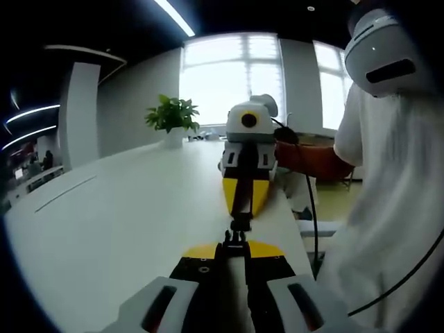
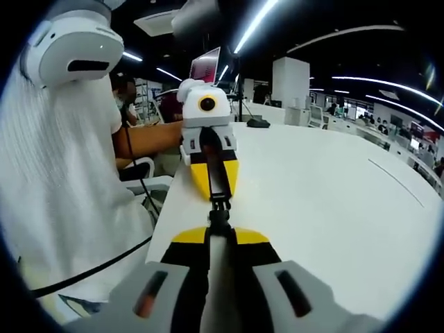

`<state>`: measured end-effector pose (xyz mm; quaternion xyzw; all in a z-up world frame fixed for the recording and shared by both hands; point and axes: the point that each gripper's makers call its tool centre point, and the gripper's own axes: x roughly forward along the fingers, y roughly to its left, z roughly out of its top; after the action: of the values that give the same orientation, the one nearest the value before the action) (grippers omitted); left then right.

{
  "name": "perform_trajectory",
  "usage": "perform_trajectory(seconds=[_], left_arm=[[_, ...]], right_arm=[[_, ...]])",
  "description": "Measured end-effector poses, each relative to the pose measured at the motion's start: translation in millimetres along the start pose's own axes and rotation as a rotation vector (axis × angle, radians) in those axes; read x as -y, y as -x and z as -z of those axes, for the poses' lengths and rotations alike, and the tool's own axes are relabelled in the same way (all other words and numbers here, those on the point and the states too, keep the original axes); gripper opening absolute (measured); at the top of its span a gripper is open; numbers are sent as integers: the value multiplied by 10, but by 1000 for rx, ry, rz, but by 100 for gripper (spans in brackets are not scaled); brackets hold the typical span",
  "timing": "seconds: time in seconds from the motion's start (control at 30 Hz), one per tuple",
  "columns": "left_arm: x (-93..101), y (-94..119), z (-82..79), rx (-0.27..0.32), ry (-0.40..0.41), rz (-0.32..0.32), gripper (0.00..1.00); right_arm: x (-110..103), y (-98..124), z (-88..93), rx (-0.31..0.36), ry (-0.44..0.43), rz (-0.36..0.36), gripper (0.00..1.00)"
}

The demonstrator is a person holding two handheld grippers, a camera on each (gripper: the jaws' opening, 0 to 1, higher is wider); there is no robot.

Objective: Snap the two parts of the plastic buckle together until the buckle closes and remains connected.

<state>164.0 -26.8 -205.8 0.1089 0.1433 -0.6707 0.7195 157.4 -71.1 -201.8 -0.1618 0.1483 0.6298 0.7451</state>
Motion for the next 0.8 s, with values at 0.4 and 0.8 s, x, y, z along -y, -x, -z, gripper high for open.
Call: perform_trajectory(seconds=[0.4, 0.8], left_arm=[[5, -1, -3, -1, 3, -3, 12], [5, -3, -5, -1, 9, -3, 12]], right_arm=[[9, -3, 4, 3, 10, 9, 12], [26, -19, 5, -17, -13, 14, 12]])
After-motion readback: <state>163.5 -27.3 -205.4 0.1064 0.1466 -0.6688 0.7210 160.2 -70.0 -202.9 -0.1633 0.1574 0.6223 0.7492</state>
